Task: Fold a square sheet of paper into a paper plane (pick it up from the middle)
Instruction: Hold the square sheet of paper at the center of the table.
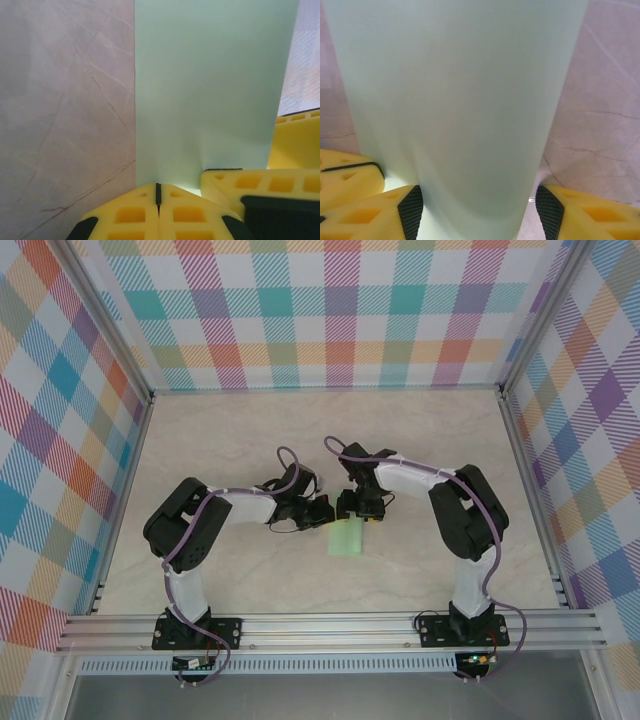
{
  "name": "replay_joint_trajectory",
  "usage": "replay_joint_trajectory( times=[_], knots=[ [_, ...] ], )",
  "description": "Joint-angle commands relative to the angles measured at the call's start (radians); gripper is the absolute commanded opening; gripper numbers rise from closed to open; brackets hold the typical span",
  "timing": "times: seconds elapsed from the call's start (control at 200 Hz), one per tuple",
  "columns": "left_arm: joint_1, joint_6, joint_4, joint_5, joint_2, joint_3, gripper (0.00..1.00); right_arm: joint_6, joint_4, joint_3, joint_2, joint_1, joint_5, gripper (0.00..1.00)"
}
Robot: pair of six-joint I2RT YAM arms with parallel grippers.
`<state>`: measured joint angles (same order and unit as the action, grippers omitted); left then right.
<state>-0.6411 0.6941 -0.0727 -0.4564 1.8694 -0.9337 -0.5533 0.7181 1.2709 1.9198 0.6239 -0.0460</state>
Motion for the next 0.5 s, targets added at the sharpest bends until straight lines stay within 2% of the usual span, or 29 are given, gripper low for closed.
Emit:
replay_joint_trajectory(
  times=[0.0,0.135,0.22,0.37,0.495],
  knots=[
    [-0.006,-0.034,0.18,0.104,0.056,0.02,0.01,-0.063,0.02,-0.044,-0.077,-0.005,0.066,0.68],
    [-0.006,-0.03,0.19,0.108,0.069,0.02,0.01,-0.114,0.01,-0.098,-0.214,-0.01,0.124,0.69],
    [-0.006,-0.03,0.199,0.113,0.081,0.013,0.0,-0.114,-0.042,-0.131,-0.265,-0.01,0.077,0.67],
    [-0.006,-0.019,0.209,0.111,0.096,0.001,0.0,-0.127,-0.201,-0.17,-0.25,-0.009,-0.119,0.44],
    [-0.006,-0.015,0.231,0.12,0.096,-0.005,0.0,-0.146,-0.261,-0.17,-0.196,-0.009,-0.169,0.25]
  ],
)
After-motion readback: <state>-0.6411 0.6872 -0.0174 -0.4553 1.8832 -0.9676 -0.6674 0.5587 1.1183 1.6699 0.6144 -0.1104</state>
